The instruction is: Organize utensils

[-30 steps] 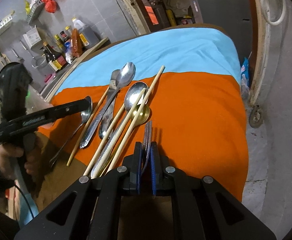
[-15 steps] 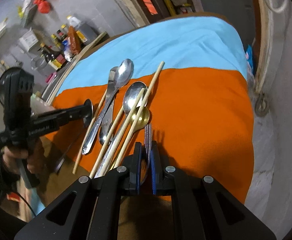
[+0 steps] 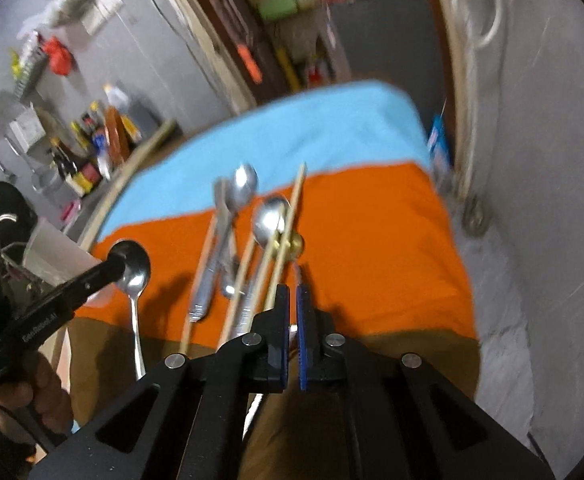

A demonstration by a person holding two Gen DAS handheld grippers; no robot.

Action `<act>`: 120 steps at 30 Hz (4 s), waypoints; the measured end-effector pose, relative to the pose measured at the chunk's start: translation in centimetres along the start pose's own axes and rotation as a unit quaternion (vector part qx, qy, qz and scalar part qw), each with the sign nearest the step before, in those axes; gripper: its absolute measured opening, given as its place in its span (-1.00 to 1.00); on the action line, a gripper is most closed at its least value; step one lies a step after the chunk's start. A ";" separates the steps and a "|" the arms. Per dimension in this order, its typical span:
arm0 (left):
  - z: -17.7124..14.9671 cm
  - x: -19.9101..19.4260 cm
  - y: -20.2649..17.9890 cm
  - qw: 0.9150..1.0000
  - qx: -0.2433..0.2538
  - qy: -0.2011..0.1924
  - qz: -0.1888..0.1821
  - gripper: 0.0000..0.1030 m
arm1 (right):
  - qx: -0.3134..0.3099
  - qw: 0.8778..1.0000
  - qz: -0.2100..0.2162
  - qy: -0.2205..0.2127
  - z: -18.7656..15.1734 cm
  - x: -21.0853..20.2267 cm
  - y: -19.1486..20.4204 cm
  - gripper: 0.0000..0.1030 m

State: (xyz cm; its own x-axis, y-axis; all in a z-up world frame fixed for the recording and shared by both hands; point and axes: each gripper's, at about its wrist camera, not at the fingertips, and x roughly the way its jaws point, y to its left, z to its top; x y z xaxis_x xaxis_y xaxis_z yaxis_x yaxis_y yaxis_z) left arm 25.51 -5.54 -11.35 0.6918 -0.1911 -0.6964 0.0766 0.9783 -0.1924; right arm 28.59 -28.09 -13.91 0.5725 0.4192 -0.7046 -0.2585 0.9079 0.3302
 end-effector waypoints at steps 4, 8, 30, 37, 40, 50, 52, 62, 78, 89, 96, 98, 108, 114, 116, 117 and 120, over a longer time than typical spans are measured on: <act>0.1 -3.7 0.2 0.999 -0.014 -0.044 0.019 -1.00 | -0.019 0.998 -0.018 -0.056 -0.7 -3.2 2.3 -0.99; 1.1 -7.6 0.9 0.995 -0.016 -0.089 0.030 -1.00 | -0.035 0.993 -0.027 -0.109 0.0 -6.1 5.2 -0.99; 1.0 -4.6 1.1 1.000 -0.011 -0.011 0.012 -1.00 | -0.008 0.997 -0.013 0.076 1.7 3.6 -0.4 -0.58; 1.3 -4.1 1.2 1.000 -0.006 -0.010 0.023 -1.00 | -0.032 0.990 -0.045 0.132 2.7 6.8 -0.1 -0.97; 1.5 -4.5 1.5 1.000 -0.008 -0.014 0.027 -1.00 | -0.018 0.990 -0.043 0.131 2.4 6.4 -0.1 -1.00; 3.0 -9.5 3.0 0.997 -0.007 -0.067 0.024 -1.00 | -0.042 0.995 -0.054 -0.070 0.7 -5.6 3.2 -0.99; 3.6 -10.9 3.6 0.996 -0.011 -0.080 0.026 -1.00 | -0.054 0.992 -0.060 -0.097 0.8 -7.3 4.5 -0.99; 8.6 -19.1 9.1 0.982 -0.035 -0.151 0.107 -1.00 | -0.133 0.965 -0.003 -0.228 7.1 -11.2 16.1 -0.99; 9.1 -14.6 23.3 0.937 -0.110 -0.175 0.282 -1.00 | -0.250 0.931 0.013 -0.265 10.1 -1.4 29.3 -0.99; 6.3 -10.0 21.2 0.951 -0.039 -0.145 0.269 -1.00 | -0.313 0.929 0.014 -0.195 5.7 3.9 30.8 -0.97; 5.1 -10.3 21.9 0.970 -0.093 -0.132 0.184 -0.89 | -0.272 0.951 0.058 -0.137 5.5 4.5 29.6 -0.94; 5.1 -10.6 22.3 0.974 -0.116 -0.129 0.148 -0.82 | -0.253 0.956 0.076 -0.124 5.9 4.2 29.1 -0.91; 5.2 -13.9 22.7 0.969 -0.182 -0.145 0.079 -0.16 | -0.188 0.967 0.138 -0.101 6.1 2.0 26.8 -0.61; 4.9 -15.5 20.8 0.968 -0.170 -0.168 0.074 0.20 | -0.149 0.968 0.147 -0.138 6.1 -0.9 24.7 -0.02; 5.0 -16.2 19.8 0.968 -0.162 -0.180 0.069 0.33 | -0.137 0.966 0.146 -0.161 6.3 -2.3 23.9 0.24; 5.2 -16.6 19.2 0.967 -0.157 -0.187 0.069 0.45 | -0.133 0.966 0.143 -0.171 6.4 -2.9 23.5 0.50; 5.6 -18.0 16.9 0.964 -0.134 -0.217 0.081 0.69 | -0.120 0.961 0.128 -0.213 6.7 -5.4 21.8 0.89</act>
State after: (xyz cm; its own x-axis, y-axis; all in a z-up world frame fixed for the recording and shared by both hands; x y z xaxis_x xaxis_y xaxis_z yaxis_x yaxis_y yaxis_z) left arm 18.41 14.93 1.83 0.9186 0.0708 -0.3889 -0.2058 0.9256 -0.3176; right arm 25.10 -10.63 1.24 0.7198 0.6349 -0.2807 -0.5768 0.7720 0.2672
